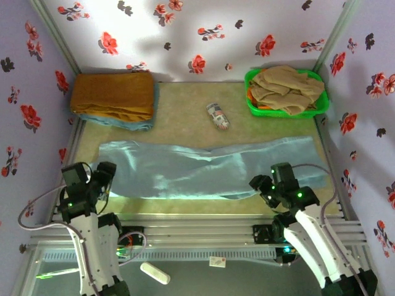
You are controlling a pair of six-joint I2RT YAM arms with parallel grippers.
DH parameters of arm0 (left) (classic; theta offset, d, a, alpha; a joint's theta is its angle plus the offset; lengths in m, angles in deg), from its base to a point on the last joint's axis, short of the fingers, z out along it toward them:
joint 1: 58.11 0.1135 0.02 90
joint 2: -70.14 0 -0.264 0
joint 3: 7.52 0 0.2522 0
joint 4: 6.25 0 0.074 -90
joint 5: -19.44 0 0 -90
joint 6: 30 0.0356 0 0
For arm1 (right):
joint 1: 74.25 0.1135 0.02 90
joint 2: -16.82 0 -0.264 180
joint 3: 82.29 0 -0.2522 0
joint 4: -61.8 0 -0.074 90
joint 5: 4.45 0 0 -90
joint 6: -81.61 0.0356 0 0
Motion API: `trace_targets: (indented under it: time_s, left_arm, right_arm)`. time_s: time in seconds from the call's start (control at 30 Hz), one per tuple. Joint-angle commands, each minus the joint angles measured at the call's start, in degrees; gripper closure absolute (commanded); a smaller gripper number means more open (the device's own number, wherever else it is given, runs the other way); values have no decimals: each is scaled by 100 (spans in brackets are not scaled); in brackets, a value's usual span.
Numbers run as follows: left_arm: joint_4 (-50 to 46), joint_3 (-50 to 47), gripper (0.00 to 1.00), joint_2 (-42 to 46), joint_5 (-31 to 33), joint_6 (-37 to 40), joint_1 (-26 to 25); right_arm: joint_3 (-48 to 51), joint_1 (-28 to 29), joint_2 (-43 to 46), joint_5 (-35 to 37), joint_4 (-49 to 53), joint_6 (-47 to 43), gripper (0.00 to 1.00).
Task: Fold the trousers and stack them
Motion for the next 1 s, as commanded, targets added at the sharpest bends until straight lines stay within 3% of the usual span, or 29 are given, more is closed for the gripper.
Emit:
trace_targets:
  time_s: [0.0,0.13,0.3,0.43,0.57,0.63,0.97]
  left_arm:
    - [1427,-61,20,-546,-324,-318,-45]
    - [3093,123,19,-2283,-240,-365,-324]
    - [3828,979,13,-4381,-142,-101,-647]
    - [4332,1312,13,-5416,-56,-74,-716]
    - [4490,1376,14,-6060,165,-189,-690]
    - [5020,1040,16,-6206,125,-446,-690]
    - [5558,294,18,-6247,333,-400,-519]
  right_arm:
    - [-584,-34,-489,589,-40,-394,36]
    - [-1163,-86,-2059,570,-1216,-493,36]
    - [-1755,-145,-3523,390,-2084,-319,35]
    - [-1935,-242,-4134,339,-2680,-27,33]
    - [-2194,-348,-4832,23,-3005,174,33]
    - [-2283,-397,-5140,-47,-3263,257,34]
    - [-3286,-513,-6162,-472,-3519,350,38]
